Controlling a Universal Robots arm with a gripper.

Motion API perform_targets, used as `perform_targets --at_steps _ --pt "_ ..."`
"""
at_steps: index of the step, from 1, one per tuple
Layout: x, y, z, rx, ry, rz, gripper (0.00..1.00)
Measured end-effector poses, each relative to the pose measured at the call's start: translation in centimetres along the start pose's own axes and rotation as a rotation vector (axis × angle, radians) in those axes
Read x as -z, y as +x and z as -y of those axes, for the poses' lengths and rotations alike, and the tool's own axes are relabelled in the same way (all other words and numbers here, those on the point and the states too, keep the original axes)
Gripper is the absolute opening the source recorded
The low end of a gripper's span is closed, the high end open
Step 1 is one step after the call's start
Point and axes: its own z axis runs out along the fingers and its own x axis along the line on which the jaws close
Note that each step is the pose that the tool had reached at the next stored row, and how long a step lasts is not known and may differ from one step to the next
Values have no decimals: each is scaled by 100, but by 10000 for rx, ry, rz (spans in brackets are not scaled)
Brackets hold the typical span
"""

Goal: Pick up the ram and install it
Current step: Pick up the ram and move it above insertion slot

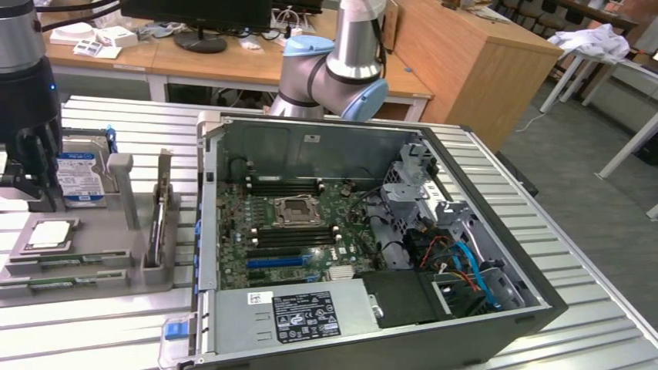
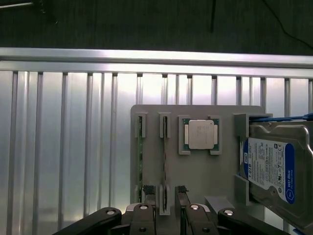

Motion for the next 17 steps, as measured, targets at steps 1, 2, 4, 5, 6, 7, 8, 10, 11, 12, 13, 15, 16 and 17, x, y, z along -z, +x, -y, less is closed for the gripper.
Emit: perform_targets --at_steps 1,2,4,5,6,7,8,10,11,12,13,15,16,17 --pt "-7 0 0 0 -2 -1 29" --pt "-8 0 0 -1 0 0 29" --pt "-25 0 1 0 2 2 29" --pt "-31 0 1 0 0 1 29" --pt "-38 0 2 0 0 0 29" --pt "-45 0 2 0 0 1 29" --pt "-51 0 2 0 0 1 29" --pt "-63 0 3 0 -1 0 29" --pt "-69 0 3 0 0 1 29" --pt "-74 0 3 0 -1 0 29" --pt "-80 0 3 0 0 1 29" --pt "-92 1 4 0 0 0 29" --pt "-97 0 4 0 -1 0 29" --pt "-101 0 4 0 -1 0 29"
